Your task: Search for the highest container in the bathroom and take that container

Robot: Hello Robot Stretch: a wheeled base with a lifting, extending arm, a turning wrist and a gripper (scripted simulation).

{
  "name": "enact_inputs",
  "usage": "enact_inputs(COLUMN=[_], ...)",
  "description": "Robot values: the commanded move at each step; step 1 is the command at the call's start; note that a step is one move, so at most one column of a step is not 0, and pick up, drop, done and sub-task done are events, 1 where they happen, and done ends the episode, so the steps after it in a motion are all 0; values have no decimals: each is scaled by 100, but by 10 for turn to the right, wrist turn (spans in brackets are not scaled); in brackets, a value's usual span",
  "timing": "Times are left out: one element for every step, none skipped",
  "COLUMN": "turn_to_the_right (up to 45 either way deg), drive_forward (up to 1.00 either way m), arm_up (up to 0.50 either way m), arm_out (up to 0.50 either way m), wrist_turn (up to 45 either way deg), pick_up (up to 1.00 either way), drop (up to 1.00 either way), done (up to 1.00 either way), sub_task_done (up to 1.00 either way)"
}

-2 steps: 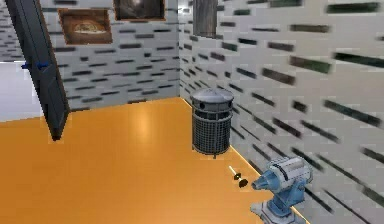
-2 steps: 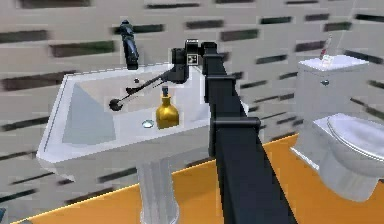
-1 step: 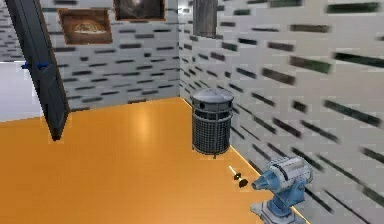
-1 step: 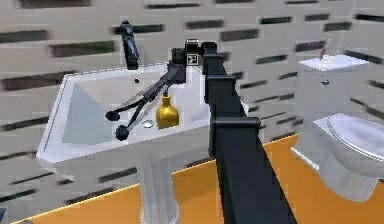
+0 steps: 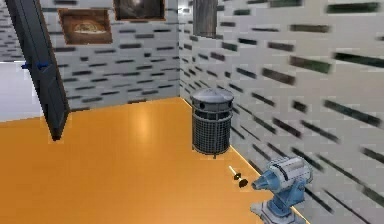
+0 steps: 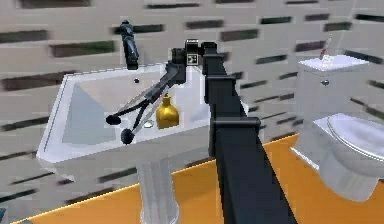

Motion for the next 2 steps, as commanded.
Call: enact_inputs(turn_to_the_right=[0, 450], drive_forward=[0, 0], arm_up=[0, 0], arm_out=[-46, 0], wrist_turn=[0, 0], pick_up=[0, 0], drop=[0, 0], done=[0, 0], sub_task_done=[0, 0])
